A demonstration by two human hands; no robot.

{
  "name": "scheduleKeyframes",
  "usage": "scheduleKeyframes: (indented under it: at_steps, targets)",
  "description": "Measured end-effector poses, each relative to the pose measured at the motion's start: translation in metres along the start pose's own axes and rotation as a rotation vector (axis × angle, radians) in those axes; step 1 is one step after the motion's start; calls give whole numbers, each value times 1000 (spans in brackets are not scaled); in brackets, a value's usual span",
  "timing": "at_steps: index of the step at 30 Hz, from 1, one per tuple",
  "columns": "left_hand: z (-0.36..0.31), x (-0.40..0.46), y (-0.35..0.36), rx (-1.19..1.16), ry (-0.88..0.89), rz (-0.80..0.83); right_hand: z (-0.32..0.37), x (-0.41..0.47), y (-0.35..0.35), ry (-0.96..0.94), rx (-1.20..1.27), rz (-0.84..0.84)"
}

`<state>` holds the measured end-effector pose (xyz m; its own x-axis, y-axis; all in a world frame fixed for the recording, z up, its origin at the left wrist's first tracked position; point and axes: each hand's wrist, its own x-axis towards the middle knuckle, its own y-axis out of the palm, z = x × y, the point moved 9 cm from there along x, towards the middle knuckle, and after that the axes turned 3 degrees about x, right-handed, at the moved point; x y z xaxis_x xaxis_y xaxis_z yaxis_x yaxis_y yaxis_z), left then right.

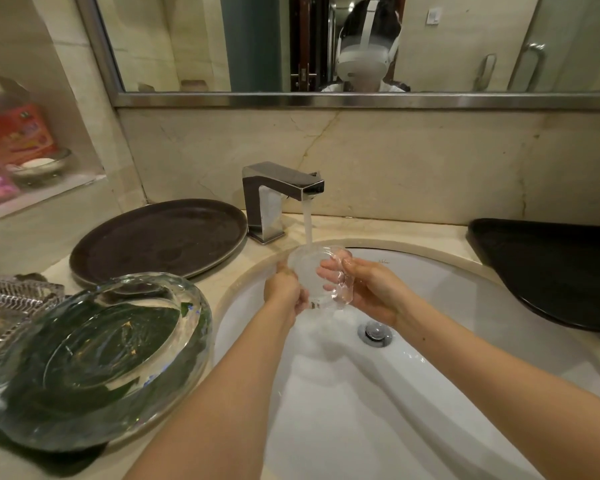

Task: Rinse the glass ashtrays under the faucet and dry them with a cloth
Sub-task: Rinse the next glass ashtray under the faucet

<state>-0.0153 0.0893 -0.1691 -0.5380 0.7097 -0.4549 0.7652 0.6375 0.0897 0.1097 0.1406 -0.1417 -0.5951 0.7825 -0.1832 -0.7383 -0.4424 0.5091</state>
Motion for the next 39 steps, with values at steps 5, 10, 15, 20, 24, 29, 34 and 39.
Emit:
scheduleKeyframes:
  at_steps: [5,10,15,20,24,29,34,39]
  targets:
    - [-5,-5,0,-7,33,-10,-12,-3,4,60,83,-21]
    - [-24,-10,5,408,325,-49,-11,-3,6,31,25,-41]
    - [-32,-19,14,485,478,8,-3,-9,-1,-33,-175,-114]
    - [-39,-20,6,462,509,-62,-5,-11,6,-11,-219,-48]
    - [-41,-18,-3,322,434,-119,-11,-13,18,31,-174,34]
    - [-21,-6,-5,43,173,-40,-6,-13,29,-4,-179,150]
    - [-14,1,18,41,125,143,-2,-8,17,-114,-331,44]
    - [2,-2,38,68,-19,368,12,-7,21,-328,-662,-52]
